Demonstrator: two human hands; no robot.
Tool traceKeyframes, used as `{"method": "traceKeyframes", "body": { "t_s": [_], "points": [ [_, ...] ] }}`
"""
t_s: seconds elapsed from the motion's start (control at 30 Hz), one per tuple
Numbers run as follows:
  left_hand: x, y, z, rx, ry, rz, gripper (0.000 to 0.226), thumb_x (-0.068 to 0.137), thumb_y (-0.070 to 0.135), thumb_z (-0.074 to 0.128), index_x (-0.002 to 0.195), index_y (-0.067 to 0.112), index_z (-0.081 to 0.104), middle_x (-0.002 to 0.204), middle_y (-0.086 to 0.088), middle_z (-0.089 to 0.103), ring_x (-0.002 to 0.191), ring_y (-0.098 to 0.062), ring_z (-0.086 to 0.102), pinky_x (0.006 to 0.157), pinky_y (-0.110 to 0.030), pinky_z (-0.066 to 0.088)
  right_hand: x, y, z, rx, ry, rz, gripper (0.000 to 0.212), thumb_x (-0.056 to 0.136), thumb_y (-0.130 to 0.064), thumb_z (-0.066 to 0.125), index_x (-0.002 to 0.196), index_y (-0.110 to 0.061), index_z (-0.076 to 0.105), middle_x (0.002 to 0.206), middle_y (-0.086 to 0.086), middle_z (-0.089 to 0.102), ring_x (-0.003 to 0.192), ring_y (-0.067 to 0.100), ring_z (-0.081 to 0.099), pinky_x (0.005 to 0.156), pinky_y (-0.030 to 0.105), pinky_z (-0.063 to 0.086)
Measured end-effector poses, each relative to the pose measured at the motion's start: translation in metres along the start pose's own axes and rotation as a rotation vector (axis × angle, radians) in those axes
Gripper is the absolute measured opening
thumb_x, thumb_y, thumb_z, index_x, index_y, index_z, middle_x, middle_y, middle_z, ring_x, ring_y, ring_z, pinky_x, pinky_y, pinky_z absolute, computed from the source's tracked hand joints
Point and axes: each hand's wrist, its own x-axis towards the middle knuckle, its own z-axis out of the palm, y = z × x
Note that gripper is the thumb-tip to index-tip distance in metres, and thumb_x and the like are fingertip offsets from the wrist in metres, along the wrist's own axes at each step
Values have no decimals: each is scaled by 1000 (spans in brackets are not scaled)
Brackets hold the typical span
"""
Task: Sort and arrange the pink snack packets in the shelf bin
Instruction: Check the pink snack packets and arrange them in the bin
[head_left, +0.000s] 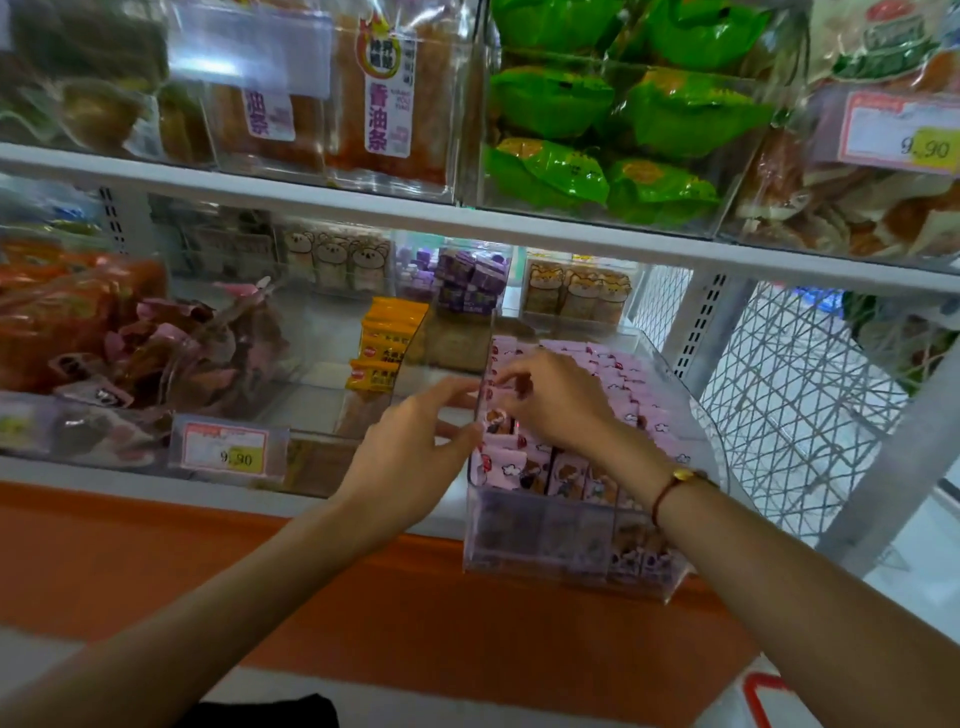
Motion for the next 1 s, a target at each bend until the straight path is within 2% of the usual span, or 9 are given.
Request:
{"method": "traceKeyframes", "body": {
  "t_s": [0.13, 0.23, 0.3, 0.4, 0.5, 0.57, 0.67, 0.8, 1.0],
  "points": [
    [-3, -5, 2, -29, -3, 7, 40, 94, 28, 56, 133, 33, 48, 117, 25, 53, 92, 11, 54, 82, -20, 50, -28, -4, -21, 107, 38, -83, 11, 84, -38, 65, 91, -30, 67, 93, -11, 62, 77, -3, 49, 64, 17, 37],
    [-3, -5, 1, -107, -29, -36, 37, 92, 28, 59, 126, 37, 50, 112, 26, 54, 95, 10, 55, 82, -27, 54, -45, -5, -24, -9, -169, -94, 31, 82, -52, 61, 100, -28, 70, 105, -5, 63, 101, 12, 50, 87, 33, 41],
    [-5, -4, 1, -99, -4, -50, 32, 91, 31, 60, 122, 36, 53, 106, 29, 54, 92, 11, 54, 78, -21, 52, -47, -6, -24, 20, -161, -78, 31, 83, -50, 62, 100, -26, 71, 104, -5, 64, 102, 13, 50, 94, 36, 40],
    [-8, 0, -1, -64, 113, -27, 31, 92, 29, 60, 122, 29, 55, 112, 22, 57, 96, 8, 55, 82, -20, 49, -46, -10, -28, 166, 0, -62, 23, 84, -42, 64, 93, -22, 71, 95, -9, 63, 89, 6, 54, 82, 27, 45],
    [-9, 10, -5, -118, 190, 30, 30, 93, 25, 58, 122, 31, 53, 115, 15, 58, 101, 6, 55, 81, -16, 48, -50, -16, -37, 433, 206, -30, 6, 91, -29, 59, 88, -25, 62, 86, -17, 62, 79, -9, 57, 70, 7, 44],
    [-10, 16, -7, -166, 200, 63, 31, 93, 26, 56, 124, 33, 51, 117, 17, 56, 105, 7, 54, 85, -17, 48, -56, -20, -47, 623, 406, -24, 7, 92, -23, 58, 86, -26, 58, 84, -17, 62, 78, -10, 61, 67, 8, 48],
    [-13, 23, -7, -244, 153, 91, 48, 87, 49, 52, 133, 37, 46, 120, 25, 53, 108, 11, 51, 83, -10, 47, -66, -24, -63, 812, 625, 33, 7, 93, -22, 57, 94, -18, 62, 87, -4, 67, 82, 3, 66, 72, 16, 53],
    [-16, 31, -1, -295, 58, 126, 47, 79, 56, 54, 123, 40, 55, 114, 23, 61, 105, 3, 58, 81, -20, 54, -76, -25, -65, 1155, 450, 289, 22, 89, -29, 61, 99, -10, 65, 84, -2, 71, 81, 8, 69, 72, 19, 55],
    [-16, 33, 4, -365, 18, 134, 25, 82, 40, 56, 106, 39, 64, 100, 26, 67, 93, 2, 64, 70, -12, 51, -79, -17, -64, 1318, 311, 406, 24, 90, -23, 60, 106, -6, 65, 87, 3, 72, 86, 13, 67, 79, 25, 53]
  ]
}}
